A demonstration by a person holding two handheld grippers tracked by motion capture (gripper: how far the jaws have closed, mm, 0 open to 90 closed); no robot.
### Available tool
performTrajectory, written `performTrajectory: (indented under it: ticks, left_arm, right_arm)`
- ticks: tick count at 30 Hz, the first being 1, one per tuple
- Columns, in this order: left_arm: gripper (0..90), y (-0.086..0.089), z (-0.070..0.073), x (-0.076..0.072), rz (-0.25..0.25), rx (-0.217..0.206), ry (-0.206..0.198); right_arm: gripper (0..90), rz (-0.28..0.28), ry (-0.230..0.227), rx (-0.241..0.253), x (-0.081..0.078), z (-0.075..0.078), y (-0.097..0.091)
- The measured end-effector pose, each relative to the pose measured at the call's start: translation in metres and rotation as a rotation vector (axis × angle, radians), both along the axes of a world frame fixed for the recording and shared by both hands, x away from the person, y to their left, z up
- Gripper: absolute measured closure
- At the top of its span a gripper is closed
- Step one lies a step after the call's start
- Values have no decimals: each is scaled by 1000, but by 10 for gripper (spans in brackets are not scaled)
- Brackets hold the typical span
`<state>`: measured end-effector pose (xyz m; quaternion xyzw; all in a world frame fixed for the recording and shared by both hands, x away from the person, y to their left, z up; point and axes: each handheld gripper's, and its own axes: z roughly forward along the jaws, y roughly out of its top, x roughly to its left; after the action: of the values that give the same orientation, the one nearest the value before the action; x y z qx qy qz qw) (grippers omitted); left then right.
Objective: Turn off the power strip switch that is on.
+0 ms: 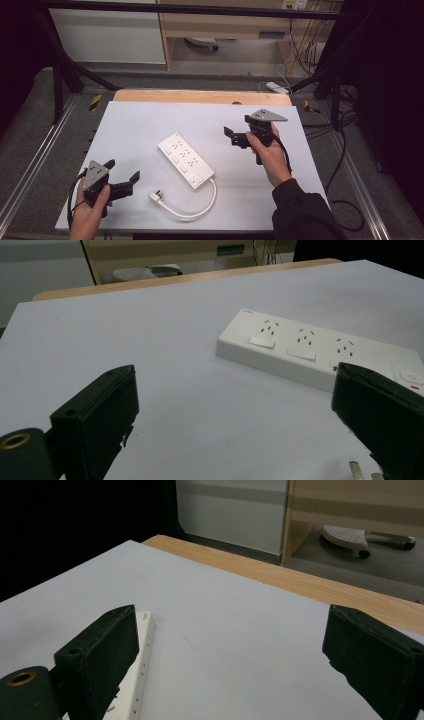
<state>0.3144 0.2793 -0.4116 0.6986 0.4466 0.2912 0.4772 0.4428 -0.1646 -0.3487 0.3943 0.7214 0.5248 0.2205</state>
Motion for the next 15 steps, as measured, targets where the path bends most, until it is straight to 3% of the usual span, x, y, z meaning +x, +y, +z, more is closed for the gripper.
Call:
performTrajectory:
  ticks: [15]
  left_arm:
    - [47,0,0,0,5,2,2]
  right_arm:
    - [61,-63,-54,23,-32,-9,-55]
